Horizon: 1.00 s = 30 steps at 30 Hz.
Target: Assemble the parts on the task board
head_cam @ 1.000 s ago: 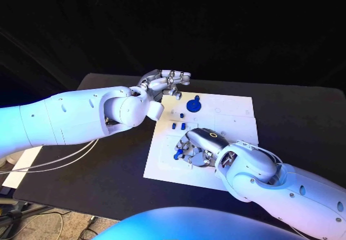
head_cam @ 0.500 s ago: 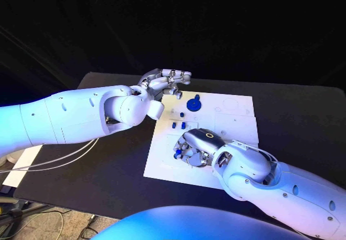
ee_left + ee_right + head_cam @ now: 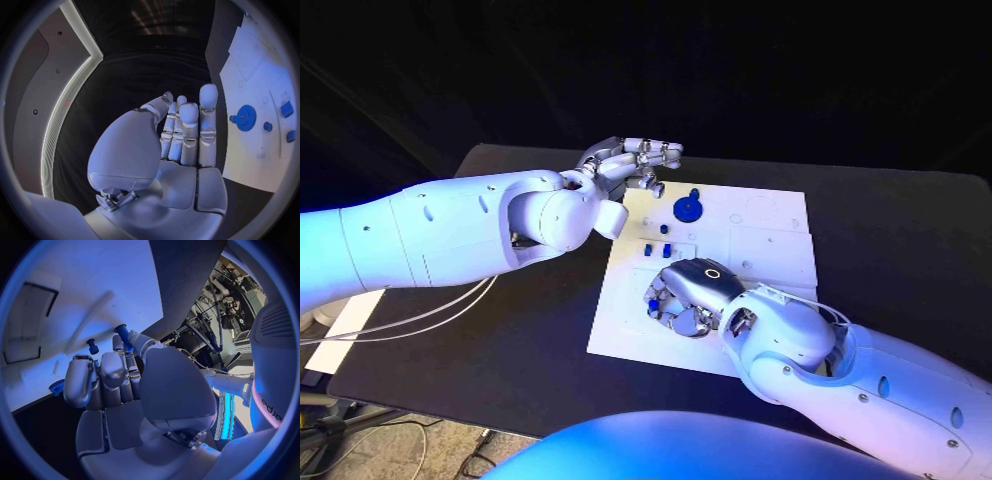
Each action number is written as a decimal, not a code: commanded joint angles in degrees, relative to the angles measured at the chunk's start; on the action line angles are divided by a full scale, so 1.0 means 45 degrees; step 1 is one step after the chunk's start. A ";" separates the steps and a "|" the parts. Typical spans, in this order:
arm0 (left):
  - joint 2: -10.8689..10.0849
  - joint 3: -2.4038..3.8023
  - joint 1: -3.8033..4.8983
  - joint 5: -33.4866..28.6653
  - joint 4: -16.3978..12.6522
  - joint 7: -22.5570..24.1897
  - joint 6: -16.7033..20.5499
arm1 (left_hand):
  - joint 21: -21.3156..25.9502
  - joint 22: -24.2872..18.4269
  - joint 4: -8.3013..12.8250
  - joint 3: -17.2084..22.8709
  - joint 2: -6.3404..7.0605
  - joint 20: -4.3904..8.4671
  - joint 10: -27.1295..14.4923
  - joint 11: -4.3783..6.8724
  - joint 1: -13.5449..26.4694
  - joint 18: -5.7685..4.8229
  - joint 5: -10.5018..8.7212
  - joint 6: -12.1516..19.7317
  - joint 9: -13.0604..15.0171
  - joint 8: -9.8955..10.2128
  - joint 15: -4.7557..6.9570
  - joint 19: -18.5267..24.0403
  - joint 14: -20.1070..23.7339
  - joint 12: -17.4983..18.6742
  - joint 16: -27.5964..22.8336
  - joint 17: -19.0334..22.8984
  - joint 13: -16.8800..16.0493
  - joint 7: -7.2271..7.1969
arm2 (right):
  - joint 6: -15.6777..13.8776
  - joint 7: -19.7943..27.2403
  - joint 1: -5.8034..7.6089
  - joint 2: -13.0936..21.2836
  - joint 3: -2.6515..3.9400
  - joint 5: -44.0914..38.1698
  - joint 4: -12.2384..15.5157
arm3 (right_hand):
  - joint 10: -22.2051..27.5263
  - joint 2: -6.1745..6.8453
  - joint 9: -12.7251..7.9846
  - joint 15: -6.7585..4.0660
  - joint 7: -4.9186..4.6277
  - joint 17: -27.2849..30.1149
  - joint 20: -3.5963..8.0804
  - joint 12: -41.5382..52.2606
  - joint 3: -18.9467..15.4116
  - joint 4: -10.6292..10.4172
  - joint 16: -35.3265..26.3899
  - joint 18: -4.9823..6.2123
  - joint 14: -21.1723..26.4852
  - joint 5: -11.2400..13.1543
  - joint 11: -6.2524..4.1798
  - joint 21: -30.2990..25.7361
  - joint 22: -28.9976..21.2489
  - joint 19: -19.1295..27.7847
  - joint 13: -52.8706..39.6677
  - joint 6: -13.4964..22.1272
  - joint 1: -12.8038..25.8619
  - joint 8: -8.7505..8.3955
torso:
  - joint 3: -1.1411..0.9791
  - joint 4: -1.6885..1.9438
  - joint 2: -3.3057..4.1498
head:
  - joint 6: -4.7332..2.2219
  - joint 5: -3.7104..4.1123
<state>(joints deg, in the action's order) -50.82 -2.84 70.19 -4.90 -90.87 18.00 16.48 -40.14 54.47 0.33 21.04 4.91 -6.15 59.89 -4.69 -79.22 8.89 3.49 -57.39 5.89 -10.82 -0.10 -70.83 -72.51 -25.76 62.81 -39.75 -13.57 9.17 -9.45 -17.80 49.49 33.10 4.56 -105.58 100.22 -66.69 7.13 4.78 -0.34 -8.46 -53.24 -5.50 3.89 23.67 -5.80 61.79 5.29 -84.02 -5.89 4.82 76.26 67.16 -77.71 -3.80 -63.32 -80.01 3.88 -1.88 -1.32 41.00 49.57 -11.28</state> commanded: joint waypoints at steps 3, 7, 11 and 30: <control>0.0011 0.0008 0.0007 0.0041 -0.0022 -0.0011 -0.0270 | 0.0042 -0.0013 0.0040 -0.0052 -0.0152 0.0010 -0.0120 -0.0012 -0.0016 0.0138 0.0078 0.0065 -0.0019 -0.0062 -0.0032 -0.0002 0.0023 -0.0087 0.0065 0.0013 -0.0013 -0.0004 | -0.0440 -0.0204 -0.0046 0.0057 -0.0054 -0.0358 -0.0021 | 0.2480 0.0349 -0.0252 0.0357 -0.0231 0.1495 -0.0294 -0.0059 -0.0625 0.0082 -0.1282 0.0295 0.0389 -0.0026 0.0397 -0.1144 -0.1631 0.1005 0.0056 0.1684 0.0247 -0.0077 | 0.0004 -0.0002 -0.0014 | -0.0011 0.0032; 0.0004 0.0007 0.0007 0.0042 -0.0019 -0.0103 -0.0294 | 0.0092 -0.0045 0.0026 -0.0064 -0.0163 0.0007 -0.0145 -0.0021 0.0004 0.0145 0.0075 0.0078 -0.0021 -0.0069 -0.0037 0.0013 0.0039 -0.0106 0.0053 0.0044 -0.0016 0.0004 | -0.1507 0.0045 -0.0062 0.0186 -0.0066 -0.0343 0.0139 | 0.3403 0.0375 -0.0231 0.0504 0.0085 0.2993 -0.0458 0.0161 -0.1406 0.0091 -0.2565 0.0513 0.0837 -0.0005 0.0563 -0.2026 -0.2739 0.1629 0.0003 0.2446 0.0041 -0.0072 | -0.0012 -0.0007 -0.0005 | -0.0057 0.0047; -0.0012 0.0005 0.0006 0.0081 -0.0019 -0.0136 -0.0327 | 0.0135 -0.0075 0.0014 -0.0073 -0.0168 0.0005 -0.0158 -0.0025 0.0021 0.0152 0.0073 0.0084 -0.0021 -0.0072 -0.0041 0.0028 0.0050 -0.0115 0.0042 0.0068 -0.0017 0.0009 | -0.2976 0.0435 -0.0120 0.0559 -0.0054 -0.0248 0.0649 | 0.2892 0.0283 -0.0169 0.0391 -0.0030 0.3301 -0.0407 0.0808 -0.1931 -0.0069 -0.2756 0.0513 0.0801 -0.0018 0.0413 -0.2118 -0.2812 0.1568 -0.0092 0.2197 -0.0097 0.0008 | -0.0007 0.0000 -0.0009 | -0.0126 0.0115; -0.0194 -0.0060 -0.0006 0.0111 -0.0067 -0.0150 -0.0414 | 0.0206 -0.0116 -0.0066 -0.0161 -0.0167 -0.0013 -0.0225 -0.0042 0.0144 0.0155 0.0059 0.0128 -0.0028 -0.0090 -0.0061 0.0045 0.0071 -0.0172 0.0045 0.0092 -0.0026 0.0015 | -0.3158 -0.1350 -0.0063 0.5903 0.1075 0.4469 0.3576 | -0.3087 0.0330 -0.0048 -0.0639 0.0541 -0.2649 0.0571 0.5460 -0.3108 -0.1249 0.2373 -0.0482 -0.0765 -0.1334 -0.0893 0.1224 0.2003 -0.1225 -0.3009 0.0275 0.0773 0.0479 | 0.0169 -0.0510 -0.0270 | -0.0743 0.1733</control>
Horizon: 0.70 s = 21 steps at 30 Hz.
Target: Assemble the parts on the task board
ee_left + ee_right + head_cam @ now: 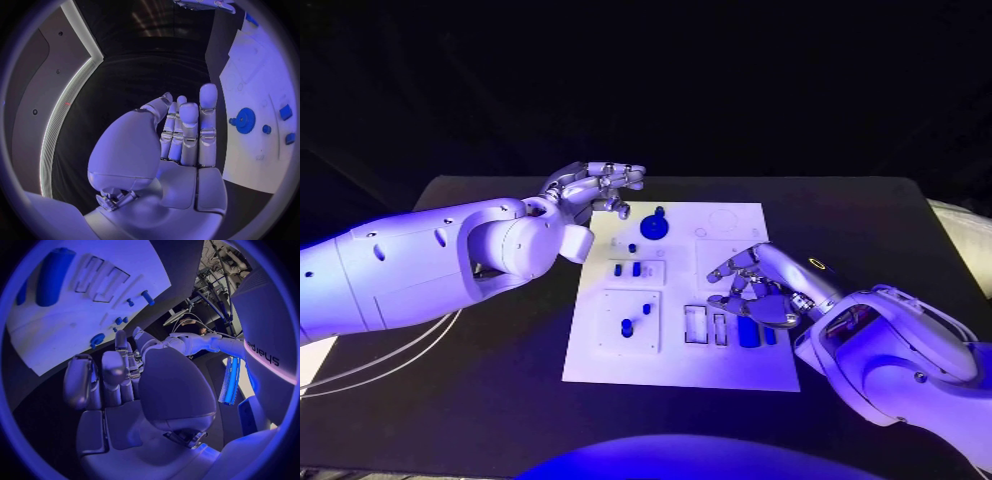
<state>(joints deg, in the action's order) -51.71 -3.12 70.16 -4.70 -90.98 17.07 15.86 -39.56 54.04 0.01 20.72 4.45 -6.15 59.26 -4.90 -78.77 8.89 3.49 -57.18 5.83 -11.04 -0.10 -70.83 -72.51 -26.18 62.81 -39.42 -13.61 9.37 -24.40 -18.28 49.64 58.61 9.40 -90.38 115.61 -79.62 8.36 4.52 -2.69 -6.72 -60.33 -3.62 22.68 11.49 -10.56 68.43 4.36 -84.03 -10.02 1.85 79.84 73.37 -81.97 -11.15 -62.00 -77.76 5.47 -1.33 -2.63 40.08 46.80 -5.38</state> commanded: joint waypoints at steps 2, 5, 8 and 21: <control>-0.0008 -0.0001 -0.0004 0.0067 -0.0043 0.0046 -0.0291 | 0.0077 -0.0020 0.0007 -0.0088 -0.0066 -0.0012 -0.0084 0.0004 0.0043 0.0156 0.0059 0.0081 -0.0014 -0.0040 -0.0061 0.0046 0.0071 -0.0079 0.0045 0.0018 -0.0016 -0.0029 | 0.0267 -0.1807 -0.0204 0.0582 0.0010 0.1023 0.0286 | -0.0010 -0.0063 0.0023 -0.0156 0.0209 -0.2120 0.0151 0.4186 -0.0991 -0.0541 0.1733 -0.0391 -0.0729 -0.0727 -0.0242 0.0797 0.1154 -0.0453 -0.4772 -0.0040 0.0481 0.0298 | 0.0047 -0.0277 -0.0077 | -0.0162 0.0680; -0.0015 -0.0009 -0.0015 0.0067 -0.0048 0.0038 -0.0326 | 0.0018 0.0023 0.0008 -0.0089 -0.0068 -0.0013 -0.0084 0.0006 0.0041 0.0145 0.0060 0.0081 -0.0014 -0.0041 -0.0061 0.0023 0.0048 -0.0082 0.0081 -0.0048 -0.0017 -0.0030 | 0.0537 -0.2693 -0.0392 0.1005 0.0019 0.0764 0.0457 | 0.0212 -0.0182 0.0090 -0.0074 0.0278 -0.2998 0.0208 0.6552 -0.1696 -0.0964 0.2392 -0.0452 -0.0767 -0.0929 -0.0267 0.1085 0.1596 -0.0611 -0.7667 -0.0054 0.0671 0.0532 | 0.0056 -0.0349 -0.0097 | -0.0193 0.1034; -0.0005 -0.0014 -0.0024 0.0067 -0.0039 0.0045 -0.0340 | 0.0018 0.0023 0.0008 -0.0089 -0.0068 -0.0013 -0.0084 0.0006 0.0041 0.0145 0.0060 0.0081 -0.0014 -0.0041 -0.0061 0.0023 0.0048 -0.0082 0.0081 -0.0048 -0.0017 -0.0030 | 0.0678 -0.3312 -0.0537 0.1188 0.0023 0.0530 0.0527 | 0.0234 -0.0357 0.0126 -0.0099 0.0223 -0.3783 0.0136 0.7630 -0.2256 -0.1282 0.2965 -0.0525 -0.0882 -0.1375 -0.0211 0.1245 0.1870 -0.0745 -0.9078 0.0058 0.0921 0.0632 | 0.0082 -0.0376 -0.0121 | -0.0202 0.1208; 0.0024 -0.0019 -0.0097 0.0067 -0.0035 0.0050 -0.0418 | 0.0018 0.0023 0.0008 -0.0089 -0.0068 -0.0013 -0.0084 0.0006 0.0041 0.0145 0.0060 0.0081 -0.0014 -0.0041 -0.0061 0.0023 0.0048 -0.0082 0.0081 -0.0048 -0.0017 -0.0030 | 0.1421 -0.4653 -0.0836 0.0876 0.0024 -0.0684 0.0349 | 0.0383 -0.0742 0.0201 -0.0047 0.0171 -0.4212 0.0073 0.8288 -0.3117 -0.1304 0.3274 -0.0550 -0.0901 -0.1493 -0.0157 0.1308 0.1989 -0.0810 -1.0294 0.0312 0.0956 0.0824 | 0.0068 -0.0297 -0.0101 | -0.0008 0.1295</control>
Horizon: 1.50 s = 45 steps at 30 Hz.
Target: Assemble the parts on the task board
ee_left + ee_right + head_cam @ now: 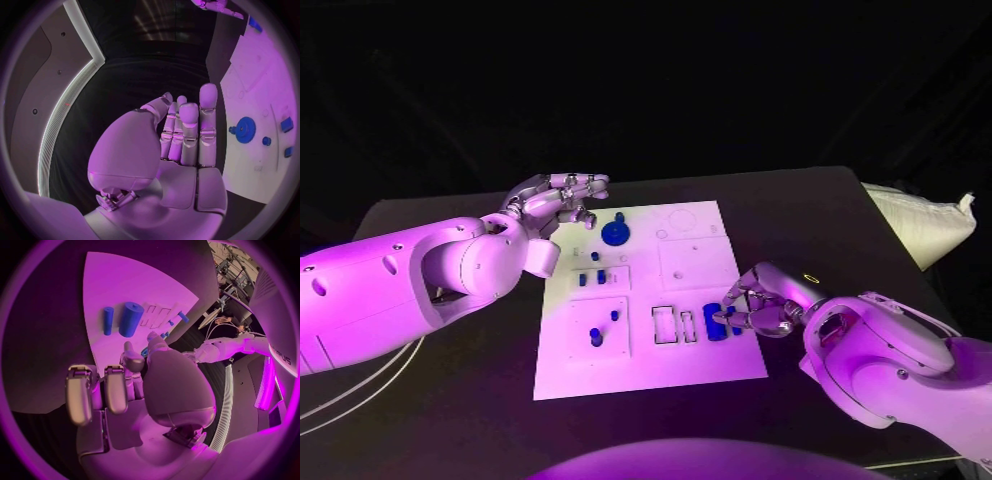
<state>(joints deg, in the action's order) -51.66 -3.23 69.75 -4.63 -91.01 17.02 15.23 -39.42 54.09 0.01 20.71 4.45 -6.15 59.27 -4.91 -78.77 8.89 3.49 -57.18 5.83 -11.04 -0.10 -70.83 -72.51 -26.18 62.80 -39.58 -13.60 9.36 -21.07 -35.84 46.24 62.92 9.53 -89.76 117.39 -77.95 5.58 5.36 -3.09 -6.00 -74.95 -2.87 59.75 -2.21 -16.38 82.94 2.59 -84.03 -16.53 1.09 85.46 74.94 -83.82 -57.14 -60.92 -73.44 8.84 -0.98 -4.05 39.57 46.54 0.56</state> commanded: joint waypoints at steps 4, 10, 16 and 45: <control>0.0003 0.0005 -0.0016 0.0052 -0.0037 0.0061 -0.0283 | -0.0014 0.0012 0.0008 -0.0089 -0.0068 -0.0013 -0.0086 0.0007 0.0041 0.0145 0.0060 0.0082 -0.0015 -0.0042 -0.0062 0.0023 0.0048 -0.0082 0.0081 -0.0013 -0.0020 -0.0030 | 0.0927 -0.0832 -0.0226 -0.0286 -0.0005 -0.1221 -0.0196 | 0.0010 -0.0214 0.0036 0.0040 0.0016 -0.1014 -0.0095 0.0113 -0.0137 -0.0004 0.0083 -0.0159 -0.0907 -0.0117 0.0008 0.0064 0.1649 -0.0403 -0.0207 0.0063 -0.0074 0.0124 | -0.0013 0.0039 0.0030 | 0.0089 -0.0044; 0.0001 0.0004 -0.0026 0.0052 -0.0034 0.0053 -0.0298 | -0.0014 0.0012 0.0008 -0.0089 -0.0068 -0.0013 -0.0086 0.0007 0.0041 0.0145 0.0060 0.0082 -0.0015 -0.0042 -0.0062 0.0023 0.0048 -0.0082 0.0081 -0.0013 -0.0020 -0.0030 | 0.1226 -0.0905 -0.0352 -0.0547 -0.0006 -0.1541 -0.0404 | 0.0028 -0.0260 0.0051 0.0039 0.0017 -0.0995 -0.0096 0.0111 -0.0181 -0.0006 0.0072 -0.0163 -0.0900 -0.0151 0.0007 0.0072 0.1665 -0.0413 -0.0247 0.0059 -0.0102 0.0155 | -0.0012 0.0011 0.0015 | 0.0130 -0.0095; 0.0019 0.0004 -0.0032 0.0052 -0.0025 0.0033 -0.0337 | 0.0015 -0.0007 0.0011 -0.0099 -0.0069 -0.0014 -0.0085 0.0013 0.0037 0.0151 0.0061 0.0092 -0.0016 -0.0047 -0.0060 0.0029 0.0058 -0.0106 0.0073 0.0013 -0.0026 -0.0034 | 0.1381 -0.0966 -0.0374 -0.0716 -0.0007 -0.1617 -0.0634 | 0.0076 -0.0407 0.0077 0.0047 0.0012 -0.0988 -0.0101 0.0085 -0.0302 -0.0042 0.0067 -0.0164 -0.0891 -0.0247 0.0015 0.0074 0.1672 -0.0415 -0.0317 0.0082 -0.0027 0.0204 | -0.0014 0.0014 0.0023 | 0.0150 -0.0101; 0.0049 0.0001 -0.0061 0.0052 -0.0026 -0.0079 -0.0424 | 0.0035 -0.0020 0.0007 -0.0109 -0.0068 -0.0015 -0.0089 0.0012 0.0044 0.0155 0.0059 0.0095 -0.0017 -0.0051 -0.0060 0.0035 0.0063 -0.0118 0.0069 0.0026 -0.0028 -0.0034 | 0.1931 -0.1046 -0.0518 -0.1755 -0.0035 -0.1792 -0.1736 | 0.0169 -0.1353 0.0315 -0.0022 0.0082 -0.1068 -0.0052 0.0020 -0.0232 0.0682 0.0096 -0.0174 -0.0883 0.0202 -0.0061 0.0088 0.1730 -0.0435 -0.0875 0.0042 -0.1300 0.0599 | -0.0021 -0.0003 0.0014 | 0.0203 -0.0188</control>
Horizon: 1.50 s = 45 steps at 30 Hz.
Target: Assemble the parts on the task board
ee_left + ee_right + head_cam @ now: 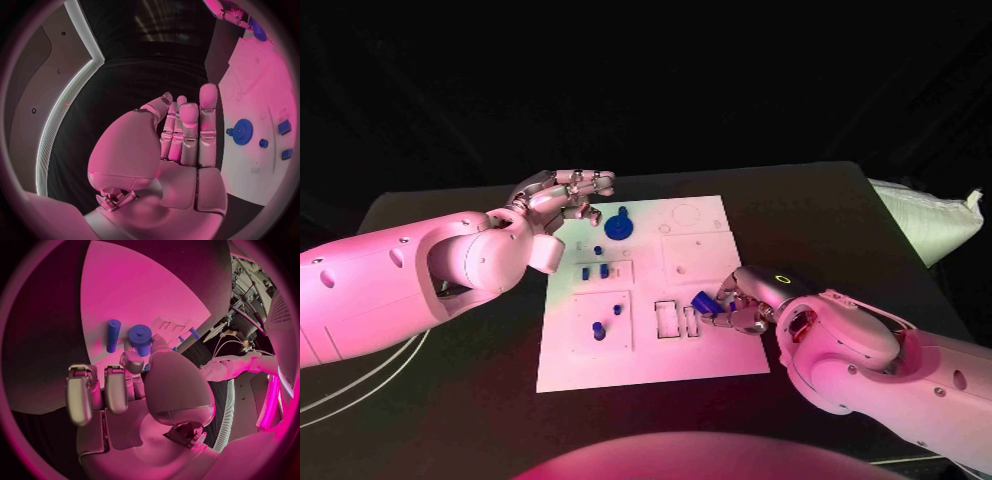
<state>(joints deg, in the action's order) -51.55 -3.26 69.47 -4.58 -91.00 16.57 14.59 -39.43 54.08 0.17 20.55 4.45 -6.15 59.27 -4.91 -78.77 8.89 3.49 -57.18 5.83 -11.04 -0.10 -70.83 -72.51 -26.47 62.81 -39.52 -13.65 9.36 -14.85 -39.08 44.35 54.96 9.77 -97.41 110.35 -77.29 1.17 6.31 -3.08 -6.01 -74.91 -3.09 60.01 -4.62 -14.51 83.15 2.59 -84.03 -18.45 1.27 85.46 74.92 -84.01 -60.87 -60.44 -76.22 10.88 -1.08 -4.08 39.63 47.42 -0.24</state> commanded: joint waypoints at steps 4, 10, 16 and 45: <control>0.0013 0.0007 0.0000 0.0041 -0.0037 0.0015 -0.0306 | 0.0036 -0.0018 -0.0030 -0.0073 -0.0068 -0.0015 -0.0090 0.0013 0.0044 0.0155 0.0059 0.0095 -0.0017 -0.0051 -0.0059 0.0035 0.0063 -0.0053 0.0069 0.0012 -0.0018 -0.0033 | -0.0514 -0.0272 -0.0102 0.0029 -0.0086 0.0153 0.0033 | -0.0101 -0.0533 0.0186 -0.0041 0.0140 -0.1194 0.0013 0.0111 0.0597 0.0275 0.0127 -0.0188 -0.0908 0.1311 -0.0145 0.0115 0.1786 -0.0424 -0.0284 -0.0219 -0.0910 0.0264 | -0.0012 0.0015 0.0004 | -0.0005 -0.0010; -0.0005 0.0007 -0.0011 0.0041 -0.0044 0.0024 -0.0314 | 0.0075 -0.0043 -0.0046 -0.0095 -0.0077 -0.0017 -0.0105 0.0010 0.0066 0.0161 0.0058 0.0098 -0.0017 -0.0065 -0.0061 0.0046 0.0075 -0.0076 0.0063 0.0033 -0.0022 -0.0032 | -0.2688 -0.0131 -0.0052 0.0212 -0.0026 0.1577 0.0688 | -0.0360 -0.0352 0.0333 -0.0138 0.0269 -0.1529 0.0102 0.0312 0.0898 -0.0202 0.0350 -0.0228 -0.0979 -0.0191 -0.0261 0.0213 0.1955 -0.0533 -0.0641 -0.0431 -0.0633 0.0339 | -0.0006 0.0020 -0.0002 | -0.0053 -0.0051; 0.0025 0.0007 -0.0022 0.0041 -0.0029 0.0030 -0.0331 | 0.0075 -0.0043 -0.0046 -0.0095 -0.0077 -0.0017 -0.0105 0.0010 0.0066 0.0161 0.0058 0.0098 -0.0017 -0.0065 -0.0061 0.0046 0.0075 -0.0076 0.0063 0.0033 -0.0022 -0.0032 | -0.3102 -0.0090 0.0124 0.0277 0.0020 0.2712 0.1062 | -0.0442 -0.0128 0.0424 -0.0154 0.0282 -0.1596 0.0129 0.0302 0.1052 -0.0438 0.0394 -0.0238 -0.0987 -0.1123 -0.0271 0.0235 0.1998 -0.0562 -0.0786 -0.0486 -0.0351 0.0303 | 0.0001 0.0016 -0.0007 | -0.0126 -0.0041; 0.0096 0.0008 -0.0033 0.0041 -0.0055 0.0009 -0.0451 | 0.0104 -0.0055 -0.0122 -0.0205 -0.0052 -0.0031 -0.0166 -0.0008 0.0185 0.0159 0.0053 0.0145 -0.0023 -0.0087 -0.0076 0.0040 0.0088 -0.0141 0.0077 0.0047 -0.0029 -0.0016 | -0.0524 -0.0272 0.0175 -0.0901 0.0009 0.3744 0.0486 | -0.0520 -0.0146 0.0738 -0.0160 0.0339 -0.1499 0.0122 -0.0011 0.0233 -0.0485 0.0310 -0.0229 -0.0958 -0.2108 -0.0289 0.0204 0.1972 -0.0545 -0.0897 -0.0738 0.1518 0.0275 | -0.0018 0.0001 0.0008 | -0.0083 -0.0282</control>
<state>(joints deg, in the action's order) -51.21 -3.26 69.32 -4.56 -91.09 16.35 13.84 -39.15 53.88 -0.46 19.92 4.15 -6.15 58.85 -4.90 -78.47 8.89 3.49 -56.98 5.78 -11.04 -0.32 -70.83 -72.30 -26.82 62.81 -39.36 -13.72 9.16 -18.15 -39.78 45.15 51.03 9.82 -80.34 112.55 -79.42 0.55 9.56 -3.49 -4.95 -74.94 -3.09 60.00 -3.25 -16.61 84.67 2.59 -84.04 -27.73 0.07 86.32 74.95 -84.00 -64.87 -62.81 -70.02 11.83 -1.13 -4.08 39.67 47.06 -1.49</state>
